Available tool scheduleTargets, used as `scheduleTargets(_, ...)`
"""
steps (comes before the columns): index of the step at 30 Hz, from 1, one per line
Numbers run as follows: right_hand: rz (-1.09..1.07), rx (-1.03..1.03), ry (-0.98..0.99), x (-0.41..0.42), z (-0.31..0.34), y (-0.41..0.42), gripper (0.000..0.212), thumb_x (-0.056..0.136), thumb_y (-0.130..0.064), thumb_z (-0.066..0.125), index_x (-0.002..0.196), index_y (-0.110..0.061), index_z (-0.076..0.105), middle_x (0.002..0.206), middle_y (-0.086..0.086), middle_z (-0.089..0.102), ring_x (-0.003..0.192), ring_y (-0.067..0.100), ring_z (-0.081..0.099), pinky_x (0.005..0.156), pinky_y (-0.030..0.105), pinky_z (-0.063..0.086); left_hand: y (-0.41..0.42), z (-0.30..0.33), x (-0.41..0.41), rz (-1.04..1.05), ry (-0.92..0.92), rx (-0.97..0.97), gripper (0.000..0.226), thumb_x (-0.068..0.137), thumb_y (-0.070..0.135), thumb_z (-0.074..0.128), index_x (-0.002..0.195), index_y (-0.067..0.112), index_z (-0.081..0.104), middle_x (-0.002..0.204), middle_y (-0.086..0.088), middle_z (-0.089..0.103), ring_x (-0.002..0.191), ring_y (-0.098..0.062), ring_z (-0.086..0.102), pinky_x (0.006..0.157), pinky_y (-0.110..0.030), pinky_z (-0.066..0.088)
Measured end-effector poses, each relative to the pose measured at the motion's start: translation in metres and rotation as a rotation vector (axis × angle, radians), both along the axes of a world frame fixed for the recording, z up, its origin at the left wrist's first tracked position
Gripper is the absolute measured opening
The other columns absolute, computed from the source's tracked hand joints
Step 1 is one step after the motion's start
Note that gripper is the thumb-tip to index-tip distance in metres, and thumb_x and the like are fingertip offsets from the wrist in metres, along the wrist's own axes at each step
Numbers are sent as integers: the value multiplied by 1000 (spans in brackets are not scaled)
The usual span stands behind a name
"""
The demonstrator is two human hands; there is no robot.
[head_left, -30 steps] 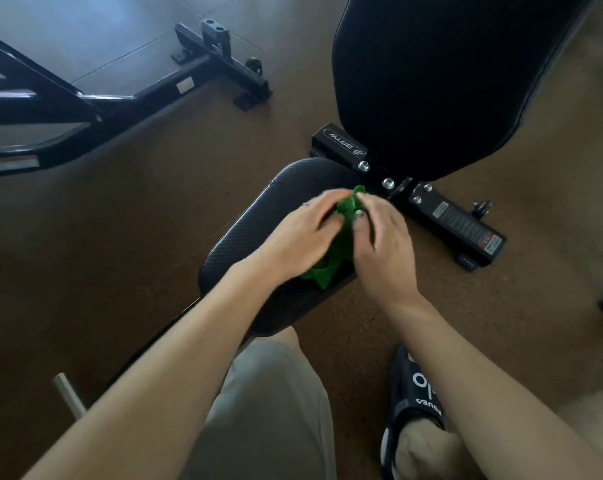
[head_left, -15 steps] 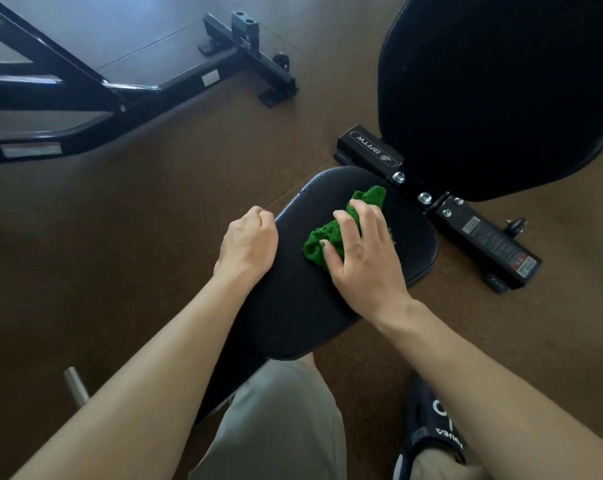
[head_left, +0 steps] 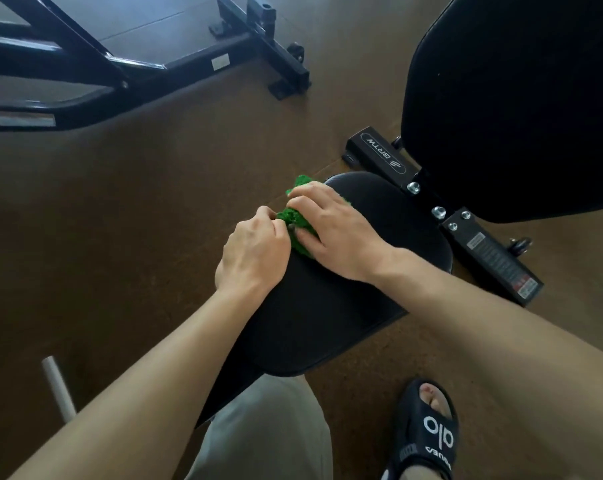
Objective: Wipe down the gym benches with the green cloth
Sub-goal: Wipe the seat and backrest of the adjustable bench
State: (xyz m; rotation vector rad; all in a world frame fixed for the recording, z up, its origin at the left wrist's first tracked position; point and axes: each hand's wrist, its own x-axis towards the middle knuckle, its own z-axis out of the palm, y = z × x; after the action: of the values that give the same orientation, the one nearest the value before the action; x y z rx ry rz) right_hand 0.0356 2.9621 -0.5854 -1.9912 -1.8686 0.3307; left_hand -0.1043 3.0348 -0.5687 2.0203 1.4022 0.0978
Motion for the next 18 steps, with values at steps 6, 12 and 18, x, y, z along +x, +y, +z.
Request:
scheduleTargets(6,-89,-77,-121,16,2,43,35,101,-37,45,116,-14,67,121,2,64,119,28,55,103,39,39,-8,4,2,-4,52,90,24,104,28,30,102,17,51,88,-6,59,80,-30,57,70,-43,42)
scheduleTargets(12,-439,-108,-140,74,2,29,36,106,-36,44,129,-15,61,134,7,58,120,34,51,103,44,42,-9,6,1,-1,74,87,29,105,31,29,112,20,55,96,-6,62,86,-31,59,71,-42,43)
scheduleTargets(18,-446,33,-176,11,0,-7,39,96,-34,40,113,-10,66,126,10,60,118,38,50,102,50,44,-10,8,3,-22,73,94,28,106,30,30,112,19,55,94,-7,59,87,-32,55,73,-43,44)
